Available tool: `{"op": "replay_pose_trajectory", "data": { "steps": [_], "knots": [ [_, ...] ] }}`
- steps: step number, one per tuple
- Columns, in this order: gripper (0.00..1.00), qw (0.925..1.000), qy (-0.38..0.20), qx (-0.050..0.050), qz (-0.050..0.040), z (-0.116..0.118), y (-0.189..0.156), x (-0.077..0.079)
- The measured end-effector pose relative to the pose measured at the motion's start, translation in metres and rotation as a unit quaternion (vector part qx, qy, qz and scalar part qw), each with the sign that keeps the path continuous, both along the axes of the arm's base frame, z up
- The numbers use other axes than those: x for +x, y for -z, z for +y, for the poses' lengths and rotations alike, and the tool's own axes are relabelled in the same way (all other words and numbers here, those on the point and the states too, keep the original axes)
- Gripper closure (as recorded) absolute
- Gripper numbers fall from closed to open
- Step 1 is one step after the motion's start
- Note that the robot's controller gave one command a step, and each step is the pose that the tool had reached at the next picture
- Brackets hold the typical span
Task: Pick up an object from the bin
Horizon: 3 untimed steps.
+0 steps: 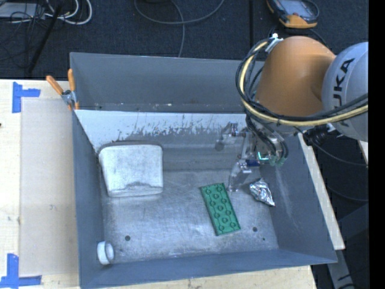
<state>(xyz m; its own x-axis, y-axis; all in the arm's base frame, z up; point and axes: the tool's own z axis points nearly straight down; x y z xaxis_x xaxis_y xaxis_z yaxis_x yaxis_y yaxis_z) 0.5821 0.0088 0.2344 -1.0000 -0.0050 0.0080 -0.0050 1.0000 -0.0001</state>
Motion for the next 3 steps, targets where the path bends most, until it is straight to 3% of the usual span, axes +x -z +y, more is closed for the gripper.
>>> {"op": "replay_pose_trajectory", "data": {
  "steps": [1, 2, 3],
  "knots": [
    [0.00, 0.9997, 0.026, -0.001, 0.0010, -0.083, 0.125, -0.026],
    [0.00, 0.9974, 0.070, 0.000, -0.0166, -0.043, 0.160, -0.085],
    [1.00, 0.9975, 0.068, -0.001, -0.0155, -0.043, 0.159, -0.084]
  ]
}}
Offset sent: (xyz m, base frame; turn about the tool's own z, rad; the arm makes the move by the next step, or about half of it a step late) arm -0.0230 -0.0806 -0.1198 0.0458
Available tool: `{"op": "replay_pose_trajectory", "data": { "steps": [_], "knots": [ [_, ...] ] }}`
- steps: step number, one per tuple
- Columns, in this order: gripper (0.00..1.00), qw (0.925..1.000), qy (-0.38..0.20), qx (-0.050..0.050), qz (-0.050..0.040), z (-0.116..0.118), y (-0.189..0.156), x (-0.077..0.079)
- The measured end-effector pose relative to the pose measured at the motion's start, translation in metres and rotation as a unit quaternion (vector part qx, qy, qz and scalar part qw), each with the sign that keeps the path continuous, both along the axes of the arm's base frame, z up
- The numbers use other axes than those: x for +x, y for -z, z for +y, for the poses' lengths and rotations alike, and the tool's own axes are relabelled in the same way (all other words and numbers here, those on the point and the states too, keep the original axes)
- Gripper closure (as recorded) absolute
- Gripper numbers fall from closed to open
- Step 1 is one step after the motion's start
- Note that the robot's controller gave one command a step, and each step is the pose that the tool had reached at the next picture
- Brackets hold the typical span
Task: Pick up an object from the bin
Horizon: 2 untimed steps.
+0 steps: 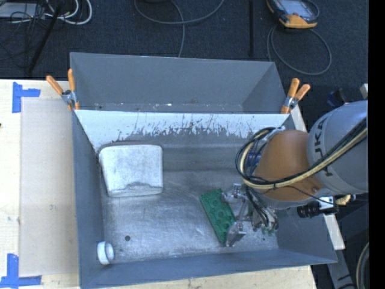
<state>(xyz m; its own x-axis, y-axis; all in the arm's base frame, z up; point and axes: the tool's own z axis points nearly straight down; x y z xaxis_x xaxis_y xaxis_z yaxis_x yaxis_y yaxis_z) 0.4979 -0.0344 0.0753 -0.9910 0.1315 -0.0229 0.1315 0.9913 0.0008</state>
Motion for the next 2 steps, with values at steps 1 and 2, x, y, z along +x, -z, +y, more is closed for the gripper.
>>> {"op": "replay_pose_trajectory", "data": {
  "steps": [1, 2],
  "knots": [
    [1.00, 0.9854, -0.170, -0.001, 0.0101, -0.006, -0.084, 0.019],
    [1.00, 0.9519, -0.306, -0.002, 0.0098, 0.009, -0.140, 0.020]
  ]
}}
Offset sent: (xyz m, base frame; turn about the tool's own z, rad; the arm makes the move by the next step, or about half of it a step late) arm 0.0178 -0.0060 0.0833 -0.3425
